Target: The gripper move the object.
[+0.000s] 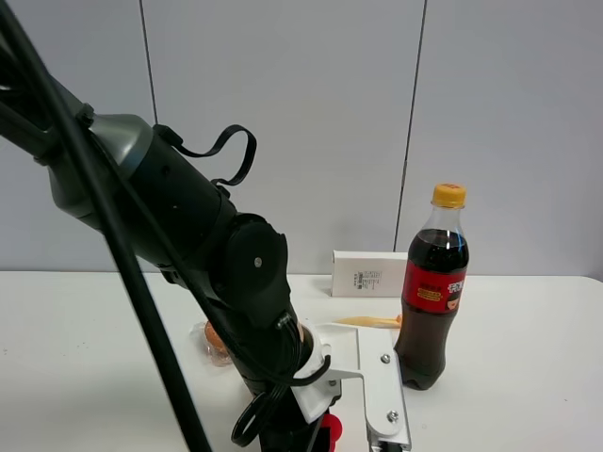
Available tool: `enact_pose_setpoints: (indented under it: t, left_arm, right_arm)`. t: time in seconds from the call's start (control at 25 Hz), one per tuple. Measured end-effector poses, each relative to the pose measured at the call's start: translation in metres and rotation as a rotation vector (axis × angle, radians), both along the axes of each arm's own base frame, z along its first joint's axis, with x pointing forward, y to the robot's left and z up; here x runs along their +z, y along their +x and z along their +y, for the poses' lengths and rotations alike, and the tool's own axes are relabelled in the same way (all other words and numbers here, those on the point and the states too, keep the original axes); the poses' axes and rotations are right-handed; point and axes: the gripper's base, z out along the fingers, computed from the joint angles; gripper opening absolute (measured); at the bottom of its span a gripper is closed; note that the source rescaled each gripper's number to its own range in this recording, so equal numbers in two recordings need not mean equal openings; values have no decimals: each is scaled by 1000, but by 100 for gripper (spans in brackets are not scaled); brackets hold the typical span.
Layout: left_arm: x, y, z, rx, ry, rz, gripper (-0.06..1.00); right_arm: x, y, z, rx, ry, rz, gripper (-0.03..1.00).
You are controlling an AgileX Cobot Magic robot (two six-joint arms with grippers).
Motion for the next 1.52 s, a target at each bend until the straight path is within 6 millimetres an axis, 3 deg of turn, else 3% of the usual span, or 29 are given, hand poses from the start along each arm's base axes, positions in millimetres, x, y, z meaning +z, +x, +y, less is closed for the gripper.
enact_pose_setpoints:
  t: [0.36, 0.64, 0.96, 1.2, 1.52]
  left_arm:
    - [0, 1, 1, 1, 0, -1, 1]
    - [0, 2, 0, 2, -5, -8, 35]
    - [3, 4, 1, -16, -5, -39, 38]
    - [34, 7, -3, -14, -57, -79, 38]
    - [93, 7, -4, 2, -118, -118, 38]
  right_arm:
    - [0, 0, 0, 0, 0, 0, 100]
    - [0, 0, 0, 0, 0, 0, 100]
    - [0, 0, 0, 0, 0, 0, 100]
    - [0, 0, 0, 0, 0, 0, 100]
    - [0, 0, 0, 0, 0, 0, 100]
